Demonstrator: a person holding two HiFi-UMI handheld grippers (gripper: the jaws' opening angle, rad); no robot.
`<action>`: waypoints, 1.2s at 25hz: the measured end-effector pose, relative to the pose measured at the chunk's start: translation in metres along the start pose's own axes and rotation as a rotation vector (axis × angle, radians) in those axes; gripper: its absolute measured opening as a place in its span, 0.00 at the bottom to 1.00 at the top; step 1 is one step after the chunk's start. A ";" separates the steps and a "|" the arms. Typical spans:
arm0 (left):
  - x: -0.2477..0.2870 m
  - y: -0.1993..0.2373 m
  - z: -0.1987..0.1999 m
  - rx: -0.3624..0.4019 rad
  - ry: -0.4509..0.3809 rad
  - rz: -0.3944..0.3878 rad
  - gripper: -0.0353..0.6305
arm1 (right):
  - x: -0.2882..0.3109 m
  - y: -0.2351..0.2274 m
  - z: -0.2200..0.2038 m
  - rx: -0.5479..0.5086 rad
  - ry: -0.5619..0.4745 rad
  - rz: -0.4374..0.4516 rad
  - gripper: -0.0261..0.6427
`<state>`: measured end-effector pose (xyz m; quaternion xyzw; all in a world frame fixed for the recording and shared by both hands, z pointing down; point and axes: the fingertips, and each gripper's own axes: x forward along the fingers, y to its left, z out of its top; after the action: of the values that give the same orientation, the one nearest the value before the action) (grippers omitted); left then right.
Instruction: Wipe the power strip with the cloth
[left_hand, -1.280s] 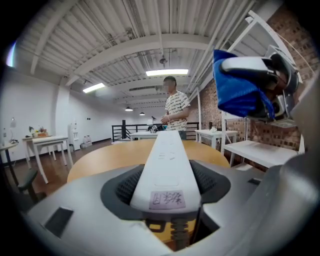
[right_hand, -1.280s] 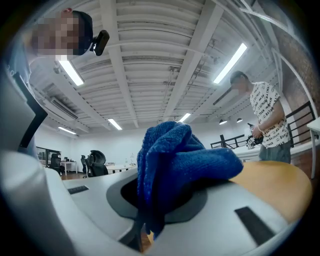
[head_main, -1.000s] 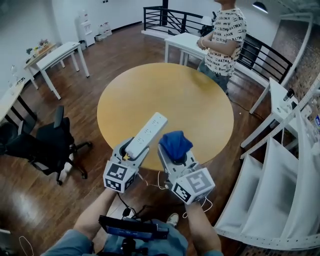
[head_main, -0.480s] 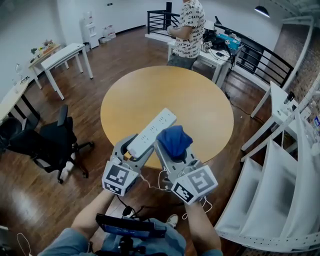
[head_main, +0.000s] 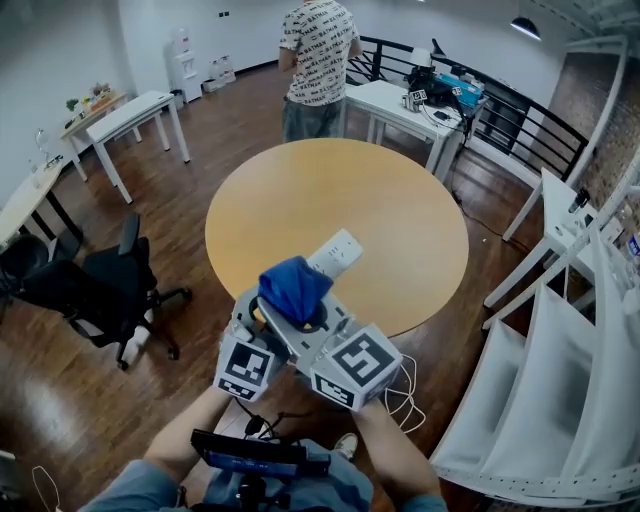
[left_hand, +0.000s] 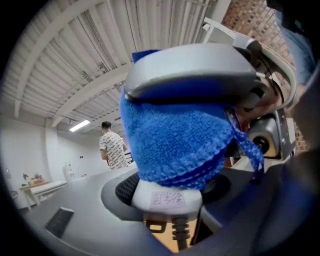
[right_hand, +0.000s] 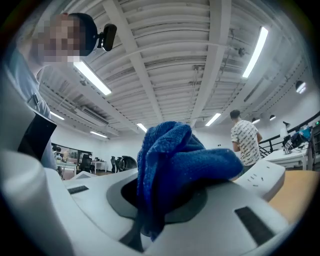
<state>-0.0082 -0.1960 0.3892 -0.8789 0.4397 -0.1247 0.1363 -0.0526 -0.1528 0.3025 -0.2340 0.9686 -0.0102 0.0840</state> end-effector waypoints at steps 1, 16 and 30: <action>-0.001 0.001 0.000 0.007 -0.005 -0.002 0.49 | 0.000 -0.002 0.000 -0.007 -0.002 -0.004 0.13; -0.013 -0.009 0.015 -0.013 -0.008 -0.012 0.48 | -0.045 -0.081 0.055 -0.093 -0.074 -0.192 0.13; -0.029 -0.014 0.018 0.011 -0.018 -0.030 0.48 | -0.074 -0.116 0.088 -0.132 -0.128 -0.318 0.13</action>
<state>-0.0087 -0.1619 0.3740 -0.8858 0.4244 -0.1213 0.1430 0.0792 -0.2204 0.2348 -0.3891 0.9107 0.0553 0.1271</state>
